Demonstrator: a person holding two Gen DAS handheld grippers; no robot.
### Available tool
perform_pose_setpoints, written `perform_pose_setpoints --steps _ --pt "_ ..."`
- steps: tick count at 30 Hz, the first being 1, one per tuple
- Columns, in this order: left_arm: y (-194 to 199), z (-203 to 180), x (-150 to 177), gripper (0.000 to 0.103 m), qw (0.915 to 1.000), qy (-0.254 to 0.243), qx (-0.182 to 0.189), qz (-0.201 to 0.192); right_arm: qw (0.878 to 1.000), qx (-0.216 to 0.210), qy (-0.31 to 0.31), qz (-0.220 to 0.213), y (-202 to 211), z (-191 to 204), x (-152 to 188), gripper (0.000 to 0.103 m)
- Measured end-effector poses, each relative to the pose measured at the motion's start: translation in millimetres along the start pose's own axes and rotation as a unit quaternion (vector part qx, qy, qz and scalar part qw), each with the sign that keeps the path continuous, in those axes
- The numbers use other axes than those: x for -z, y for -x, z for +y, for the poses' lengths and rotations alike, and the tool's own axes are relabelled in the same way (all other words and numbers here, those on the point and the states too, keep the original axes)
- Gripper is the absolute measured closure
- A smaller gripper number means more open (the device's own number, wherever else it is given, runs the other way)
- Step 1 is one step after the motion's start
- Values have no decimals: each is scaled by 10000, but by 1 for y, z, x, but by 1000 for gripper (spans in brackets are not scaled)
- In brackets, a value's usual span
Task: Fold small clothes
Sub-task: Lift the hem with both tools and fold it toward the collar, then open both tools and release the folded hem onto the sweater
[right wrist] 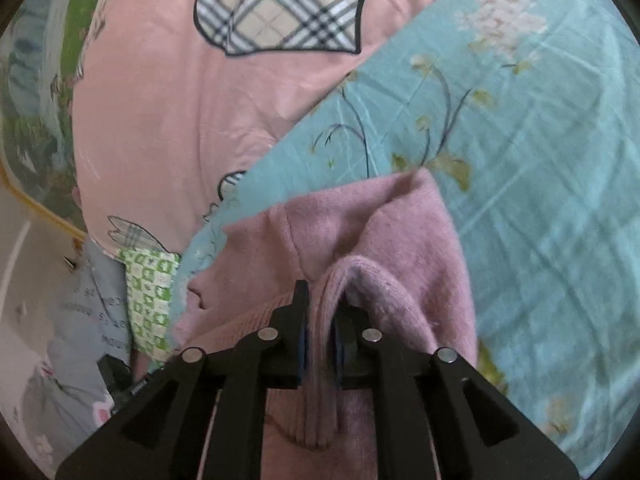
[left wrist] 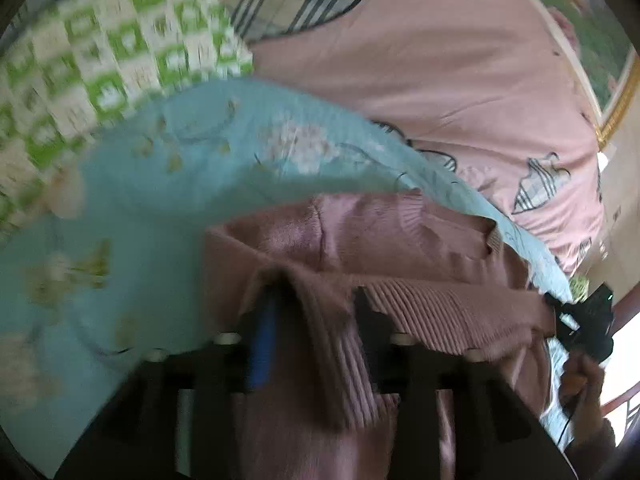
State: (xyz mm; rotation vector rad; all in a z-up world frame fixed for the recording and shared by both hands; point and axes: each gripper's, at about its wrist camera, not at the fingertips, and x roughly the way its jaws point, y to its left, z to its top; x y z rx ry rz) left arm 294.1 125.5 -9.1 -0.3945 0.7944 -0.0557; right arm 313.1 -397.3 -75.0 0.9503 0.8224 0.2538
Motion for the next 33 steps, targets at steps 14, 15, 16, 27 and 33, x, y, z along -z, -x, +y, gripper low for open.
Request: perform_pose_setpoints --steps 14,15,16,27,33 --pt "-9 -126 84 53 9567 -2550 545 1290 9129 -327 3534 2015 -26 133 122 73" --pt "-18 -124 80 54 9543 -2636 376 1361 9108 -155 3575 2058 -35 130 119 73" --pt "-24 -121 76 54 9530 -2656 308 1422 9106 30 3597 2033 -41 126 114 73" --pt "-79 -64 -45 63 9822 -1609 -800 556 9714 1103 2097 140 -61 66 -8 77" --pt "-66 -25 -76 62 9955 -555 -736 221 9863 1129 1020 -637 -35 44 -27 76"
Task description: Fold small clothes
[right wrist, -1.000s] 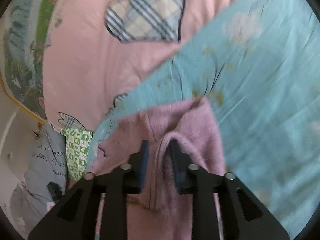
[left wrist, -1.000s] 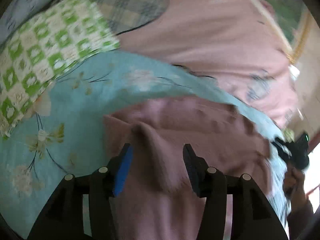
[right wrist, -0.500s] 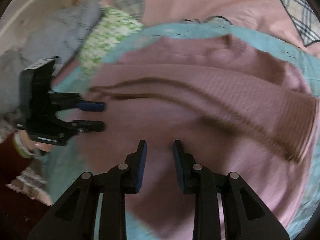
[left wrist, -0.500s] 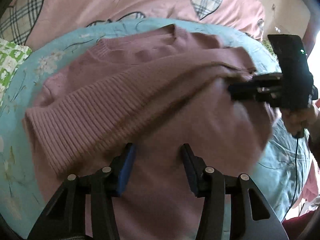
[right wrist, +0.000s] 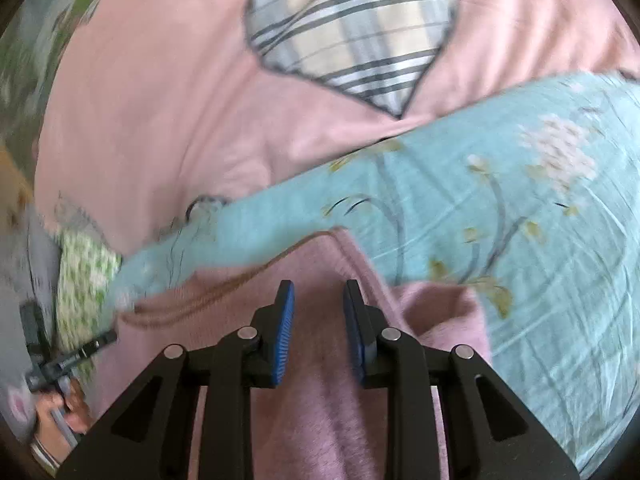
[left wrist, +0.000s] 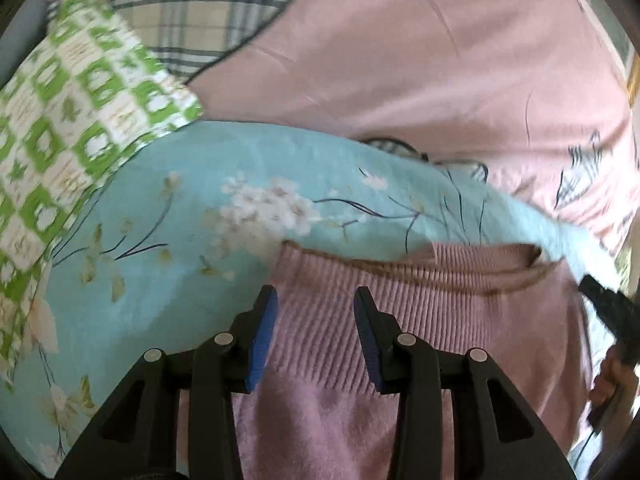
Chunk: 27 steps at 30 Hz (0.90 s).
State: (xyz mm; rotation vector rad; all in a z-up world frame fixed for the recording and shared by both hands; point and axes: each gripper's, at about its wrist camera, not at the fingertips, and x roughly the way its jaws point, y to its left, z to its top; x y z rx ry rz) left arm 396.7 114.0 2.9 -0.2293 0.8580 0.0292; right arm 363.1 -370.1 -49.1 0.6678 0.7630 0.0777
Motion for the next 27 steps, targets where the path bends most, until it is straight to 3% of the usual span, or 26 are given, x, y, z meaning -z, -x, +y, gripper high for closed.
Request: perform_pose_setpoints --steps 6,11,15,18,21,24,27 --pt "41 9 44 58 9999 9 98 -67 9990 -247 300 -211 54 11 17 67" --pt "84 9 100 58 9994 59 316 -106 9975 -421 535 176 75 19 53 65" --pt "114 3 147 58 9974 75 704 -95 9945 -541 663 597 91 15 94 65" --pt "119 7 174 58 9972 109 738 55 9911 -209 870 991 95 2 123 65" --pt "105 19 194 62 9988 65 303 386 9862 422 882 1332 94 -21 139 65" --pt "105 27 200 67 9992 14 84 392 9878 475 809 1245 107 -30 140 65" --pt "125 31 203 61 9993 228 44 297 9882 762 790 1072 122 -27 137 65"
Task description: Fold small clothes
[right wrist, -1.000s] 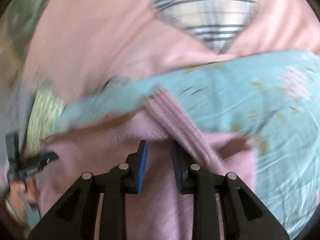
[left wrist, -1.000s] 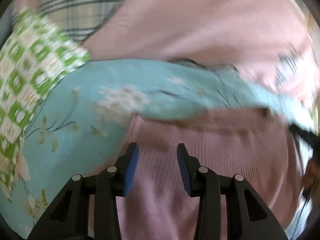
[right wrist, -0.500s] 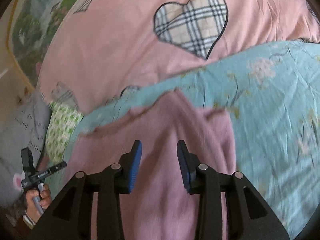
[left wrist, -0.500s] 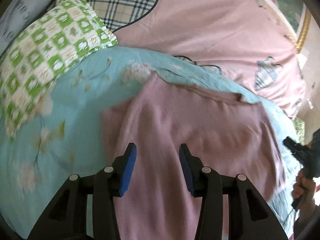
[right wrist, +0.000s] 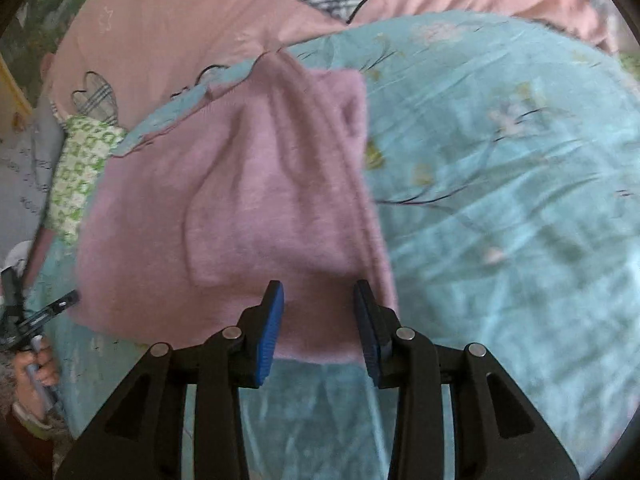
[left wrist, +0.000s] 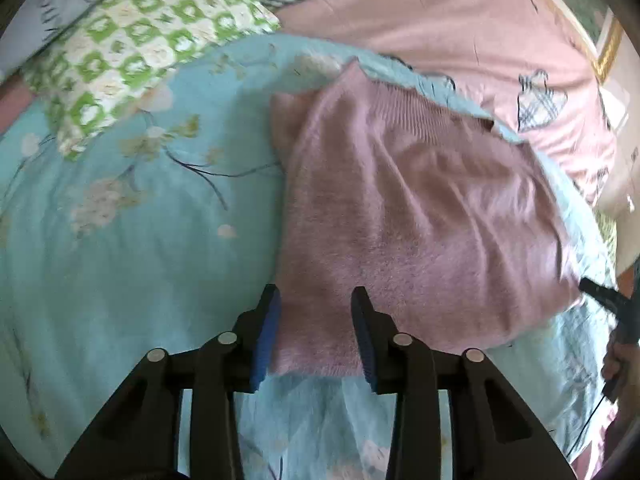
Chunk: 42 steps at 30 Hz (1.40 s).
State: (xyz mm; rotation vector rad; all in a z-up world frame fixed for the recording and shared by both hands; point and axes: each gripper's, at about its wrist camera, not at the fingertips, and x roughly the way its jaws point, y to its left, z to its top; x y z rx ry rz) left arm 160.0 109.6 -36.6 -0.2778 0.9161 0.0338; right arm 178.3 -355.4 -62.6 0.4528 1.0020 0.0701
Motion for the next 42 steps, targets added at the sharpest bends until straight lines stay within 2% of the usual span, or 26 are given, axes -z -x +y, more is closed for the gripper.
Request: perform_pose_setpoints --steps 4,9,16,20,22,27,32,36,38,39,40,41,42 --pt "22 2 11 57 9991 343 250 -77 9983 -470 -270 -214 21 3 11 64" --pt "38 -1 36 53 9942 882 604 -101 9941 -982 -245 -394 37 29 37 60" --pt "41 -14 68 46 9866 1222 1073 -140 9846 -1690 -30 -442 40 70 81 53" --pt "34 -17 77 44 9819 1407 1266 -112 9784 -2019 -86 -426 33 77 101 52" --pt "26 -13 79 43 9764 1679 1353 -82 9766 -2111 -115 -403 29 79 108 52" --pt "5 -1 70 39 9589 2376 1534 -217 9748 -2197 -138 -350 26 81 115 51" --pt "-20 3 43 38 9511 2677 1460 -498 9734 -2255 -185 -370 28 83 113 51" --pt "-38 13 22 38 9386 3036 1456 -753 9713 -2337 -209 -389 32 86 108 51" --pt "-45 13 13 43 9384 3060 1397 -789 9704 -2375 -173 -409 35 87 105 51" --pt "-48 10 6 49 9410 2996 1366 -779 9702 -2379 -160 -427 36 88 103 51" --pt "-51 8 2 69 9427 2943 1390 -740 9699 -2388 -157 -441 37 87 102 51" --pt "-54 6 0 81 9442 2876 1455 -682 9694 -2406 -168 -456 37 87 100 51" --pt "-54 2 -5 82 9476 2778 1416 -692 9689 -2419 -193 -480 37 85 98 51"
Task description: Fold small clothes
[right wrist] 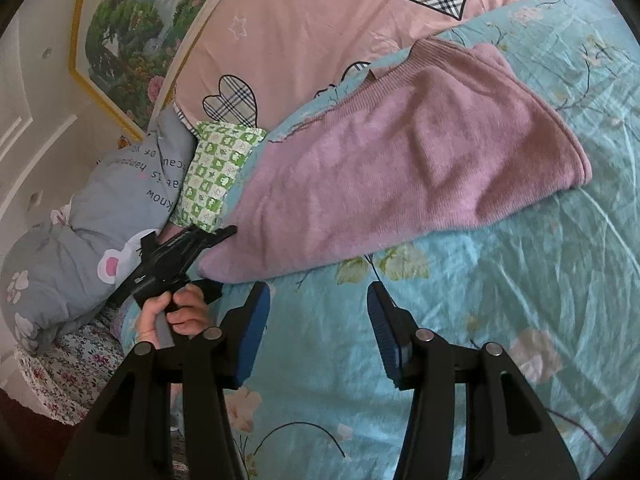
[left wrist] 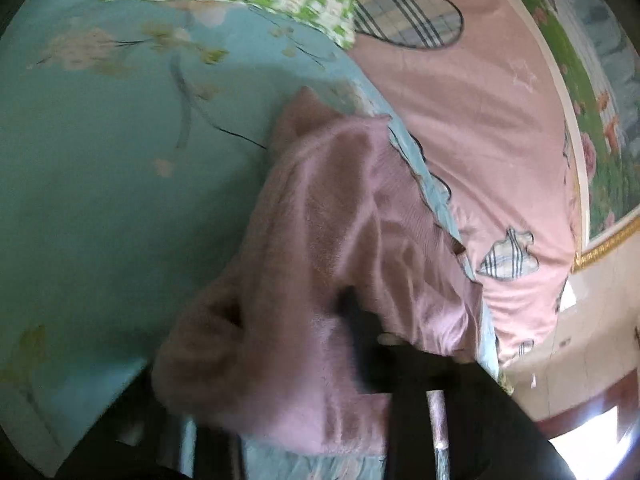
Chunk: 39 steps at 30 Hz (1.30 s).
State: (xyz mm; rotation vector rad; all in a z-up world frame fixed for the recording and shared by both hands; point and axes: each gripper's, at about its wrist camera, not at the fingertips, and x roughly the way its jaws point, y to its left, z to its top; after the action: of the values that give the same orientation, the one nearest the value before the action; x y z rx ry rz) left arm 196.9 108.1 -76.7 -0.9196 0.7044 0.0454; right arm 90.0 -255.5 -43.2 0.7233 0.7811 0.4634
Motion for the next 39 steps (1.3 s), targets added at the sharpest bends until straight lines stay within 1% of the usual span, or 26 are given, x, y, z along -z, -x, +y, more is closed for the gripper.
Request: perform_pose_setpoints --steps 1,3,5,8,10,11,12,13,14,15,16,18,20,21,23,27,29,32,35,38,39 --pt "1 -5 0 87 9999 -111 -33 -56 10000 6 -22 -40 1 0 -2 51" --pt "7 -22 1 88 9987 -468 -72 -164 9999 -5 -84 -123 6 -4 -7 51" --pt "15 -44 4 90 9961 -839 -8 -276 9997 -15 -107 -207 13 -8 -12 51" --pt "18 -89 12 91 9890 -1425 291 -276 9994 81 -113 -319 25 -19 -24 51" --pt "15 -121 24 91 9811 -1863 501 -173 9990 179 -147 -382 34 -30 -36 51" --pt "11 -143 36 91 9735 -2206 597 -113 9988 220 -174 -403 37 -36 -42 51" --pt "8 -155 44 91 9685 -2402 654 -62 9984 277 -216 -449 42 -44 -51 51" --pt "1 -173 57 91 9597 -2710 740 41 9981 301 -242 -484 45 -50 -57 51" --pt "-4 -186 68 91 9527 -2925 813 140 9976 345 -294 -524 49 -59 -66 51" --pt "-15 -201 85 91 9426 -3205 887 311 9973 369 -340 -545 50 -65 -73 51" --pt "-22 -210 96 91 9365 -3360 912 424 9968 388 -396 -570 52 -72 -80 51" --pt "-46 -223 123 91 9236 -3675 830 710 9961 428 -501 -591 53 -86 -96 51" --pt "-70 -225 140 91 9164 -3839 635 935 9961 440 -539 -549 48 -94 -110 51" --pt "-83 -224 149 91 9125 -3928 450 1051 9962 459 -525 -516 43 -97 -118 51" --pt "-96 -220 158 91 9096 -3992 282 1115 9974 399 -444 -414 32 -95 -128 51" --pt "-93 -220 163 90 9083 -4057 280 981 9997 197 -108 -100 1 -84 -151 51" --pt "-93 -219 162 89 9100 -4019 290 974 9999 77 -49 69 -20 -80 -163 51" --pt "-90 -215 157 87 9139 -3931 321 957 9994 52 -167 293 -47 -85 -178 51" --pt "-86 -215 161 86 9155 -3904 337 911 9977 110 -363 567 -74 -94 -190 51" --pt "-80 -216 165 86 9140 -3956 320 845 9953 83 -542 794 -97 -101 -198 51" --pt "-79 -219 167 86 9109 -4034 300 810 9947 106 -571 853 -102 -101 -199 55"
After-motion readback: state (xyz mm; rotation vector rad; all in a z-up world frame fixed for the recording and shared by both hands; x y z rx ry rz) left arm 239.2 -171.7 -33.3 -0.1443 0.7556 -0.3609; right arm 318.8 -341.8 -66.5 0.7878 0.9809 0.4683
